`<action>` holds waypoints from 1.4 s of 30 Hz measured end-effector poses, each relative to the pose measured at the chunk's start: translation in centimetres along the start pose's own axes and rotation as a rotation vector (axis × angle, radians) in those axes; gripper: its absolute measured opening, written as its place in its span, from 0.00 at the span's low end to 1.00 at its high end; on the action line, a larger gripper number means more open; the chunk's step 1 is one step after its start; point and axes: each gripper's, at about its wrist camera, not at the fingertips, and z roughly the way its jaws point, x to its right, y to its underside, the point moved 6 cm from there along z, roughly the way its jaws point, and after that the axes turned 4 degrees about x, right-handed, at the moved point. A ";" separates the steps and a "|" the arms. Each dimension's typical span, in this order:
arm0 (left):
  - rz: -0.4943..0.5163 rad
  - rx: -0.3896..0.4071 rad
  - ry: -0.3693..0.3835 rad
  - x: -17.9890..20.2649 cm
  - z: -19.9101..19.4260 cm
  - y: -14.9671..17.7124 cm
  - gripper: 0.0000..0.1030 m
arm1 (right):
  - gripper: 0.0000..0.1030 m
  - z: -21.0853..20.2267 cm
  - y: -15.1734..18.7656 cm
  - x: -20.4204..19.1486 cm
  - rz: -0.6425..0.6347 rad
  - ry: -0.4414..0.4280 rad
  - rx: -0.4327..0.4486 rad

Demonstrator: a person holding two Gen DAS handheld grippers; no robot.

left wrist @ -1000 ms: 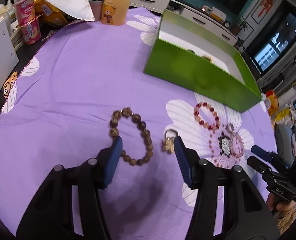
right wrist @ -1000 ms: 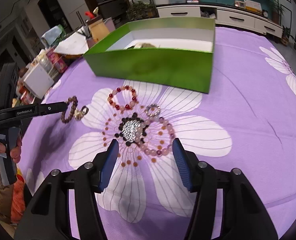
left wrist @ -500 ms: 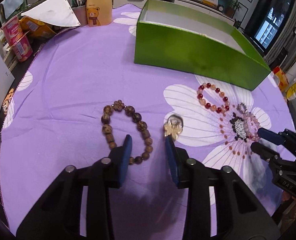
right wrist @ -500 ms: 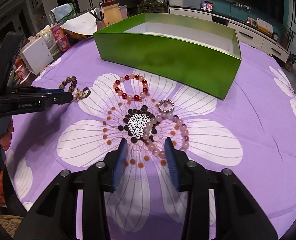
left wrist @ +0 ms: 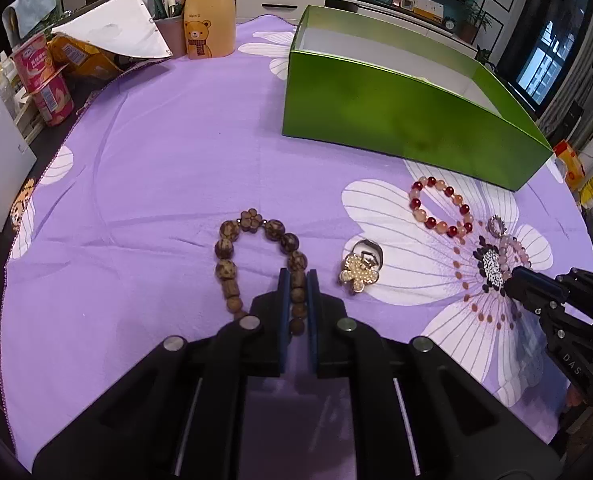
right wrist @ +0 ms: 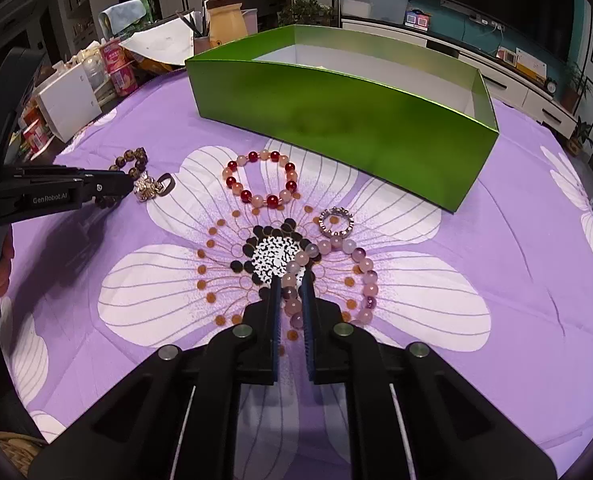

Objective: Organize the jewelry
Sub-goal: 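Grasp the brown wooden bead bracelet with the left tool while the right tool grasps the pink bead bracelet, then lift both bracelets and carry them over the green box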

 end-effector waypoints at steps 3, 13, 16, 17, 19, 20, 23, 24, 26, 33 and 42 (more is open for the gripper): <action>-0.044 -0.004 0.029 -0.4 -0.1 -0.1 0.07 | 0.09 -0.1 0.0 0.4 0.047 -0.034 -0.003; -0.101 0.062 0.074 -1.0 -2.7 -1.3 0.07 | 0.07 -2.6 -0.6 2.3 0.221 -0.171 0.043; -0.111 0.079 0.105 -0.5 -3.5 -1.7 0.07 | 0.07 -3.1 -1.0 2.4 0.250 -0.196 0.059; -0.112 0.085 0.115 -0.3 -3.8 -1.9 0.07 | 0.07 -3.4 -1.2 2.5 0.263 -0.209 0.067; -0.108 0.101 0.130 0.3 -4.5 -2.2 0.07 | 0.07 -3.9 -1.5 2.6 0.281 -0.228 0.082; -0.106 0.108 0.139 0.5 -4.9 -2.4 0.07 | 0.07 -4.3 -1.8 2.7 0.298 -0.246 0.094; -0.101 0.130 0.161 1.1 -5.9 -3.1 0.07 | 0.07 -5.2 -2.3 3.1 0.335 -0.285 0.119; -0.098 0.134 0.164 1.3 -6.1 -3.2 0.07 | 0.07 -5.4 -2.5 3.2 0.345 -0.296 0.127; -0.089 0.146 0.172 1.7 -6.7 -3.6 0.07 | 0.07 -6.1 -3.1 3.4 0.361 -0.314 0.147; -0.063 0.184 0.206 3.5 -7.9 -5.9 0.07 | 0.07 -8.2 -5.1 4.6 0.362 -0.316 0.211; -0.028 0.235 0.218 5.9 -8.7 -9.8 0.07 | 0.07 -9.8 -7.9 6.7 0.361 -0.291 0.289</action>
